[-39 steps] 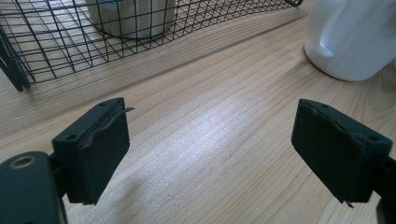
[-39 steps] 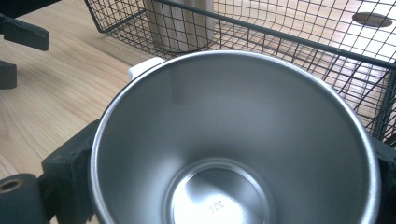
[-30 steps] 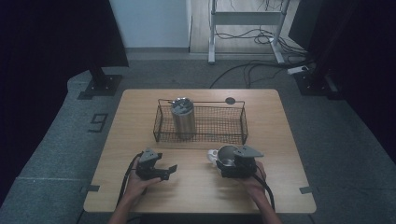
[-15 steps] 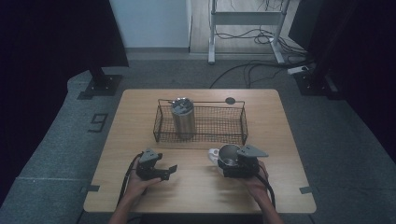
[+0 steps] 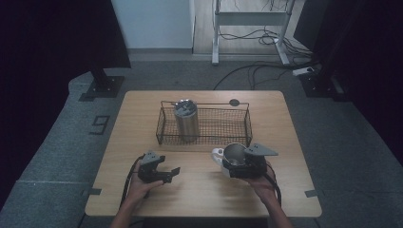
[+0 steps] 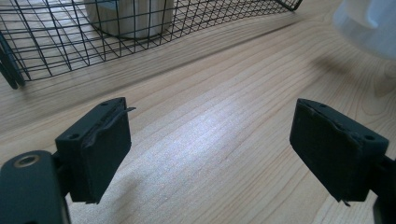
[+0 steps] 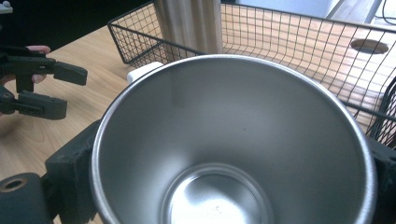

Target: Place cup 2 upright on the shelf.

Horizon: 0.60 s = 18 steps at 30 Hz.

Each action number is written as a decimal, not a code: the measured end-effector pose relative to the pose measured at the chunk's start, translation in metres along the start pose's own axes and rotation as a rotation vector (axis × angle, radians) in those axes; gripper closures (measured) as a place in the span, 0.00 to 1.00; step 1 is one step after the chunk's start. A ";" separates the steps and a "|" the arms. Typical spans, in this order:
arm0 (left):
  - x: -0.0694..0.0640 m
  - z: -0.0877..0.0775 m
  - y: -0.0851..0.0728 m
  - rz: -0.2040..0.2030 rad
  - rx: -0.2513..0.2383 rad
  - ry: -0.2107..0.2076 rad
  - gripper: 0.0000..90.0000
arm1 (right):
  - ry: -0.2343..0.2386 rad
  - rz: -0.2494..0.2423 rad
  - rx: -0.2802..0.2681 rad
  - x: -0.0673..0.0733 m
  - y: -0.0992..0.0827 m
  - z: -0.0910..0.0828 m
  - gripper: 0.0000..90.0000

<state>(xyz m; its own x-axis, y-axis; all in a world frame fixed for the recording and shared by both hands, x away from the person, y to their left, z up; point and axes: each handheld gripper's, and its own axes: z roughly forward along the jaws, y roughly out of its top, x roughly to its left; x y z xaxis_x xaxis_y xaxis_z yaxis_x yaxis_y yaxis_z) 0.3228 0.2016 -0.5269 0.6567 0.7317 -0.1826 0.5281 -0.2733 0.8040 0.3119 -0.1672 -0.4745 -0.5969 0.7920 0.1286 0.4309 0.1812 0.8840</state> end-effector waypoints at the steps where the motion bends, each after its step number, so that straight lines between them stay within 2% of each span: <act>1: 0.000 0.000 0.000 0.000 0.000 0.002 0.14 | -0.001 -0.005 -0.004 0.001 0.004 -0.001 0.07; 6: 0.000 0.000 0.000 0.001 0.002 -0.001 0.14 | 0.004 0.007 -0.017 0.001 0.011 -0.002 0.07; 18: 0.000 0.001 -0.001 0.000 0.010 -0.005 0.14 | -0.008 -0.007 -0.045 0.001 0.036 -0.009 0.07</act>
<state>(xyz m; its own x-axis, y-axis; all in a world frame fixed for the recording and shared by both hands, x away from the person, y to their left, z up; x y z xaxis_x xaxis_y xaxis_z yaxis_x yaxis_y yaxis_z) 0.3233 0.2012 -0.5283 0.6594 0.7285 -0.1859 0.5338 -0.2795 0.7981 0.3209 -0.1656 -0.4383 -0.5943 0.7953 0.1194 0.3962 0.1604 0.9041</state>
